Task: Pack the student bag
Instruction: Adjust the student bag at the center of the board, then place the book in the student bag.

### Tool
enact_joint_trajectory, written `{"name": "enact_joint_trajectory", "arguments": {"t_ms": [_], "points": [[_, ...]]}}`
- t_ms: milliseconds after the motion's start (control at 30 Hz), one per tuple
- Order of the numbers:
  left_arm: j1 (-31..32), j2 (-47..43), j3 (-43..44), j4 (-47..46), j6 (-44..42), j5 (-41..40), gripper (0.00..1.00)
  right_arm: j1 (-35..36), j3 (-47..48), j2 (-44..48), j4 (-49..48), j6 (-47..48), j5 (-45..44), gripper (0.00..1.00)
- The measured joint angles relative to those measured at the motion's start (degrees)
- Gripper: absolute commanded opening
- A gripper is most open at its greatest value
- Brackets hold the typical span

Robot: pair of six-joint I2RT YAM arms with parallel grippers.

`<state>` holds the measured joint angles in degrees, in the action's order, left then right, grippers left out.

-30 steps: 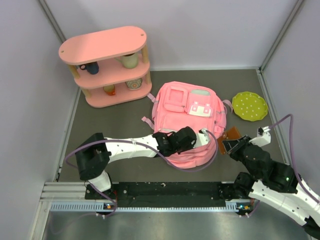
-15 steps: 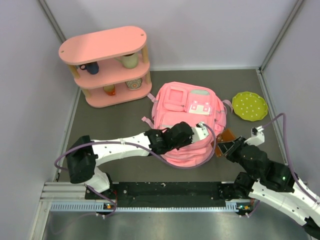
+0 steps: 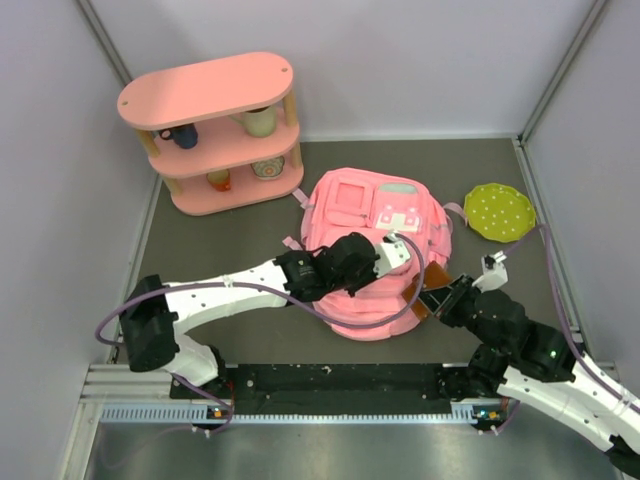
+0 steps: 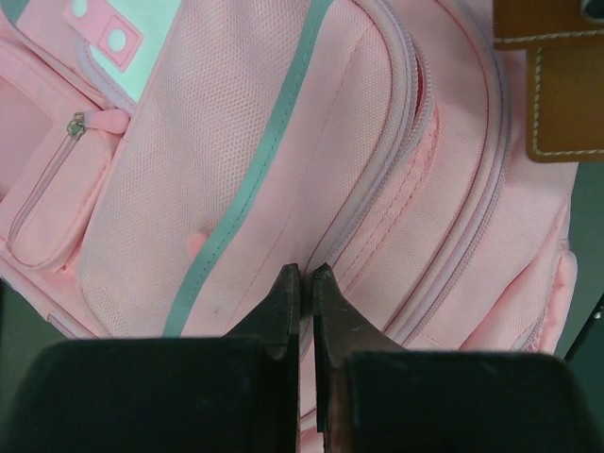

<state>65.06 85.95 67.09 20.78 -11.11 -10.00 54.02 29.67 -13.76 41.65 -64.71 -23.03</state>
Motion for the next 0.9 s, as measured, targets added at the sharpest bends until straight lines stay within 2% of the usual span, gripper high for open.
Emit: {"name": "enact_joint_trajectory", "arguments": {"t_ms": [300, 600, 767, 900], "points": [[-0.72, -3.54, -0.02, 0.26, 6.16, 1.66, 0.0, -0.04, -5.84, 0.59, -6.93, -4.2, 3.56, 0.0], [-1.51, -5.33, -1.2, -1.03, 10.08, 2.1, 0.0, -0.04, -7.67, 0.44, -12.92, -6.08, 5.84, 0.0], [-1.64, -5.2, -0.28, -0.44, 11.1, 1.33, 0.0, -0.11, -9.62, -0.83, -19.56, -9.9, 10.62, 0.0], [-1.95, -3.98, 4.37, 2.62, 11.5, 0.39, 0.0, -0.13, -11.72, -2.14, -23.08, -13.46, 16.59, 0.0]]}}
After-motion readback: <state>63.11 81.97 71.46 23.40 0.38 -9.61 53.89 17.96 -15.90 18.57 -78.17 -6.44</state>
